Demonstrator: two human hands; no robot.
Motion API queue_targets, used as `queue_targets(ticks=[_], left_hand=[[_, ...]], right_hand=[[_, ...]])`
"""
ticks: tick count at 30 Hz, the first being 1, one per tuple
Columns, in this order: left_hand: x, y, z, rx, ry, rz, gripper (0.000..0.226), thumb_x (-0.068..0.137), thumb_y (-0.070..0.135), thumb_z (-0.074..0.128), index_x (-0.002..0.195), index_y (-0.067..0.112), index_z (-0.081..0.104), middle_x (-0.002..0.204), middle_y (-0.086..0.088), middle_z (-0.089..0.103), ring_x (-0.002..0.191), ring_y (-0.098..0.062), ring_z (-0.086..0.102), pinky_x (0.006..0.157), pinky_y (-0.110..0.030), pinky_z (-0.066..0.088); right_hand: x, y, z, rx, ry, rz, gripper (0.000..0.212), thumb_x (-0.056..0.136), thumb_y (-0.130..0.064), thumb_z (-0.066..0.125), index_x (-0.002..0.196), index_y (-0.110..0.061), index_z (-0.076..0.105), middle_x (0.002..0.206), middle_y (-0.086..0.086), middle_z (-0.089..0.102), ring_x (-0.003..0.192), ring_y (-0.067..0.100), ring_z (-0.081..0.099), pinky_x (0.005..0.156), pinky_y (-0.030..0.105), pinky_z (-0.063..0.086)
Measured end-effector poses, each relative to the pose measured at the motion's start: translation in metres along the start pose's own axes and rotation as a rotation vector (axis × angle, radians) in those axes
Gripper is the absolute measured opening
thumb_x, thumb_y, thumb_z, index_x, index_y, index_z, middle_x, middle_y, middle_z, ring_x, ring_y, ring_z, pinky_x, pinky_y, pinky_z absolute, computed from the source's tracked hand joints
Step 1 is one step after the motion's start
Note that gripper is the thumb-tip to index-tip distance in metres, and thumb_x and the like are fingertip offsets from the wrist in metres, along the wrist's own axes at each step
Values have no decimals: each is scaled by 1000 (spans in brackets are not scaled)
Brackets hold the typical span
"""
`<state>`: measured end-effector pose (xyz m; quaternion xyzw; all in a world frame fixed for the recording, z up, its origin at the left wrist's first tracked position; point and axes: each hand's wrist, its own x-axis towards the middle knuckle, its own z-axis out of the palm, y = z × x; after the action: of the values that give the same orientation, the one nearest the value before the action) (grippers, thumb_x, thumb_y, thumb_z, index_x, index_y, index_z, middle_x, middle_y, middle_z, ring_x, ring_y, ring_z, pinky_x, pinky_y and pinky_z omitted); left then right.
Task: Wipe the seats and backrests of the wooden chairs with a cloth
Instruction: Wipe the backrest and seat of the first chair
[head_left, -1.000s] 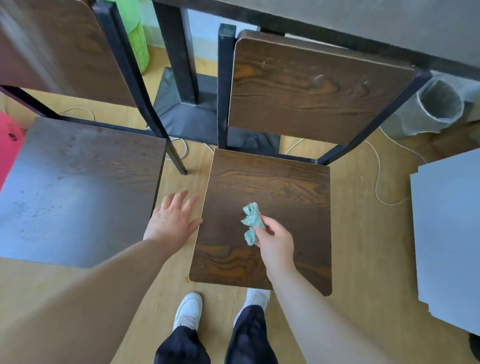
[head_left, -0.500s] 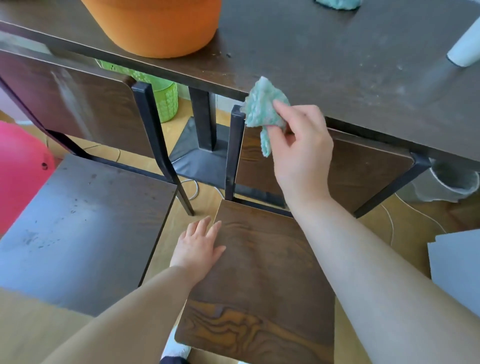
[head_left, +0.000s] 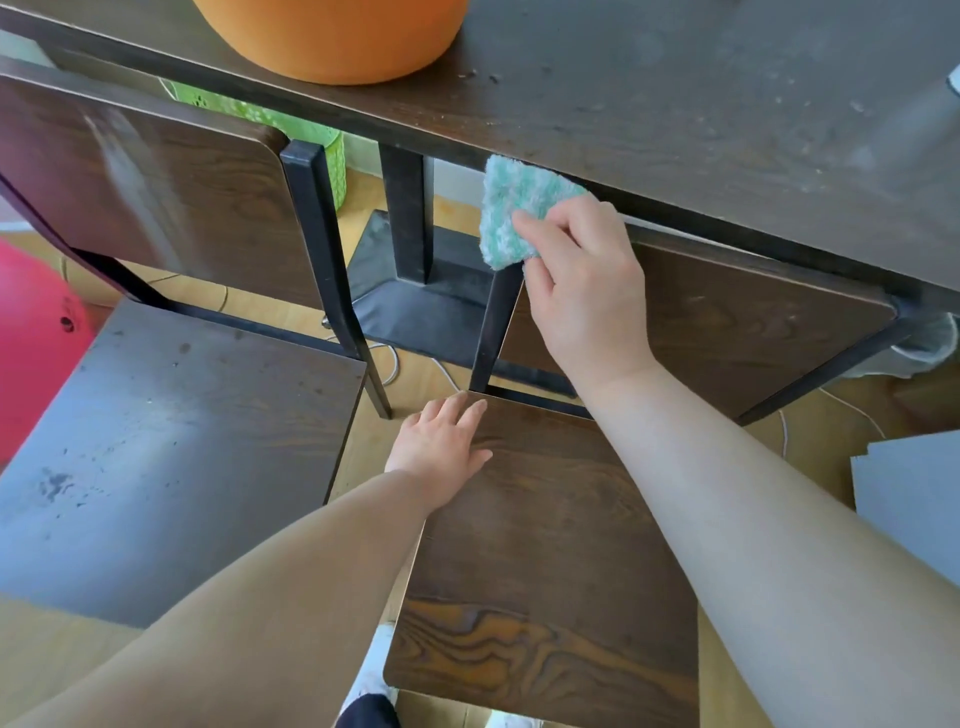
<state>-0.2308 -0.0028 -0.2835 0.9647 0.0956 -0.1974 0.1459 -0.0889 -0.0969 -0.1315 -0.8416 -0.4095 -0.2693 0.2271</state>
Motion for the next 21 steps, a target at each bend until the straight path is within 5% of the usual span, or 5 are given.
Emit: queue_targets(ticks=[5,10,21], left_hand=[[12,-10,13,19,-98,16,70,101,53,41,159,28,10,165,-1,14,148,-27,22,117,-44,26],[18,-12,35,26,-159,29,71,100,54,43,158,30,10,166,0,11,150,-25,19,118,-43,24],[17,-23,65,138,-110,77,75,101,50,45,159,22,8,167,2,-1,153,-20,3,122,-49,7]], right_hand=[[-17,-5,18,-9,6,33,22,95,-7,56,110,-2,71,91,14,62,87,28,58,80,32,53],[-64,-10,46,-1,-226,82,32,95,-19,50,116,-4,69,99,11,62,96,25,57,82,32,55],[-131,-15,106,-40,-353,155,32,83,-5,72,115,-6,69,96,9,62,93,28,57,72,40,59]])
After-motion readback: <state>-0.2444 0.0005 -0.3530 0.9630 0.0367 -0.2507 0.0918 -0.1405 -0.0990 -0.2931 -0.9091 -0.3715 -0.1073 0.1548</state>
